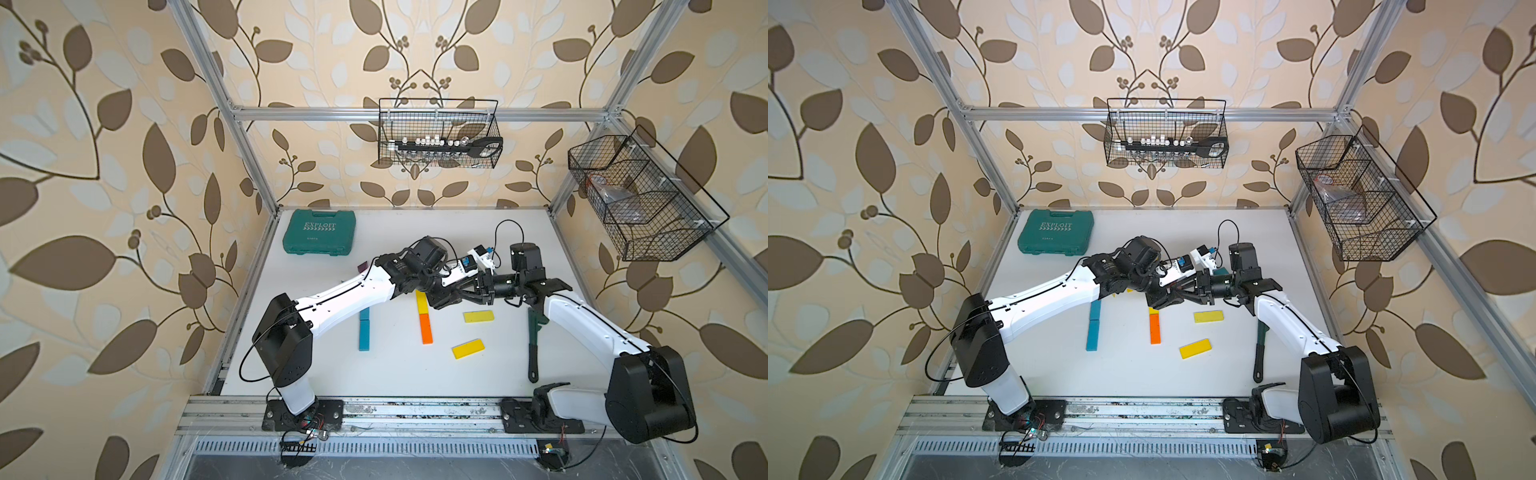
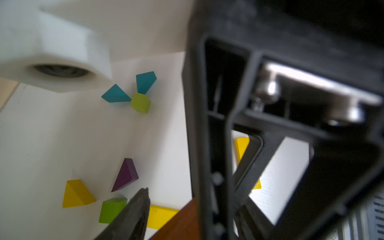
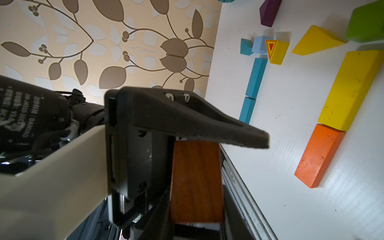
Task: Assemble a small pinwheel with building blocks
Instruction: Pick up the building block from the center of the board.
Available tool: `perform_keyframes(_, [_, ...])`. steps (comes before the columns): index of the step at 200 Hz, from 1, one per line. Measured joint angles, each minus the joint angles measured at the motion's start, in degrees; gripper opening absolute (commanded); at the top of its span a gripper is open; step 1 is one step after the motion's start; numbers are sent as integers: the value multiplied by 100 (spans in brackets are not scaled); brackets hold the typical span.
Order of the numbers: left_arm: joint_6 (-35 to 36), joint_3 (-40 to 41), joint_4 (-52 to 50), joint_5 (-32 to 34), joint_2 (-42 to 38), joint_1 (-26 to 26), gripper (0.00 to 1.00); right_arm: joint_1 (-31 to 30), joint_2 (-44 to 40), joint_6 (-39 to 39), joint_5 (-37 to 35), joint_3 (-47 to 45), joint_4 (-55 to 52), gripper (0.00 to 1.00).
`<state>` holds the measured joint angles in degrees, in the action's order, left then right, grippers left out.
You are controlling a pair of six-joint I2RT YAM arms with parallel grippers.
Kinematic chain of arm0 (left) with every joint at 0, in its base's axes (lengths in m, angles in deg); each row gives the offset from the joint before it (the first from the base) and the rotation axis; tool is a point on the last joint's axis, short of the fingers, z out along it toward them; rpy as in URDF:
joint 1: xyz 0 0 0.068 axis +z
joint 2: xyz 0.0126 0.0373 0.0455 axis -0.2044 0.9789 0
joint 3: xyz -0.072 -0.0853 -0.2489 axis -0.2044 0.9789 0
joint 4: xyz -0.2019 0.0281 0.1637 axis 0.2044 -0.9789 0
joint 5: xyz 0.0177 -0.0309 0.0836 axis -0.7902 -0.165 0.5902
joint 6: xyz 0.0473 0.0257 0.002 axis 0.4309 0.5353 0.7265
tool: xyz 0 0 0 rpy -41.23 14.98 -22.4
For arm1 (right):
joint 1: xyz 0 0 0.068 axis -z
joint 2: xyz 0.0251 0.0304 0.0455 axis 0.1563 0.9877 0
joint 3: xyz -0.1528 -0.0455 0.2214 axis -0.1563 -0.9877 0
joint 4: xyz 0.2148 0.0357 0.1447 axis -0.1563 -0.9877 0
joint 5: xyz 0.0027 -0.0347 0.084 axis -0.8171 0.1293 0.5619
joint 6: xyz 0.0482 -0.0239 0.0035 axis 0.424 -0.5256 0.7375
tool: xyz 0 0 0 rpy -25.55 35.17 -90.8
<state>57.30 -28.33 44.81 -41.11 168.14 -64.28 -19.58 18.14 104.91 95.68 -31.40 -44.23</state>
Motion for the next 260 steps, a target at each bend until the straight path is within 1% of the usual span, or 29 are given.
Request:
perform_keyframes(24, [66, -4, -61, -20, 0, 0, 53, 0, 35, -31, 7, 0, -17, 8])
perform_keyframes(74, [74, -4, -146, -33, 0, -2, 55, 35, 92, -101, 13, 0, -109, 8])
perform_keyframes(83, [74, -4, -151, -33, 0, 0, 51, 39, 109, -107, 26, 0, -120, 8])
perform_keyframes(94, [68, -4, -162, -76, 0, -4, 48, 37, 136, -131, 48, 7, -122, 14])
perform_keyframes(104, [87, -2, -160, -129, 0, -7, 42, 37, 160, -168, 76, 13, -129, 18])
perform_keyframes(113, [59, -2, -166, -170, 0, -9, 38, 33, 173, -216, 116, 15, -131, 27])
perform_keyframes(133, [52, 0, -170, -186, 2, -7, 32, 33, 195, -260, 131, 42, -170, 29])
perform_keyframes(136, [48, 0, -170, -186, 2, -7, 32, 33, 195, -267, 131, 46, -173, 30])
perform_keyframes(140, [44, -2, -170, -188, 4, -7, 31, 33, 199, -271, 131, 48, -179, 34])
perform_keyframes(148, [24, 0, -168, -188, 4, -2, 31, 33, 205, -269, 125, 61, -205, 41])
perform_keyframes(168, [-120, 4, -236, -133, 4, 37, 30, 79, 214, -334, 9, 92, -334, 43])
perform_keyframes(172, [-153, 4, -247, -127, 4, 42, 30, 92, 214, -339, -9, 96, -361, 45])
perform_keyframes(179, [-221, 11, -256, -107, 7, 42, 31, 107, 214, -361, -59, 101, -404, 53])
perform_keyframes(184, [-264, 11, -269, -79, 9, 42, 30, 127, 214, -361, -90, 105, -444, 57])
perform_keyframes(205, [-496, 11, -321, 35, 28, 44, 30, 229, 197, -407, -299, 118, -612, 58])
perform_keyframes(214, [-619, 11, -337, 98, 55, 52, 31, 304, 157, -428, -389, 118, -717, 62])
perform_keyframes(226, [-844, 11, -369, 208, 109, 74, 31, 461, 61, -474, -505, 118, -857, 72])
perform_keyframes(238, [-1115, 7, -411, 350, 195, 74, 31, 702, -90, -516, -656, 118, -1034, 73])
perform_keyframes(244, [-1276, -13, -461, 452, 260, 68, 29, 874, -201, -549, -769, 116, -1156, 75])
perform_keyframes(254, [-1611, -72, -520, 660, 402, 31, 28, 1156, -387, -619, -973, 116, -1338, 81])
perform_keyframes(260, [-1818, -127, -560, 778, 505, 20, 28, 1342, -516, -680, -1123, 114, -1443, 83])
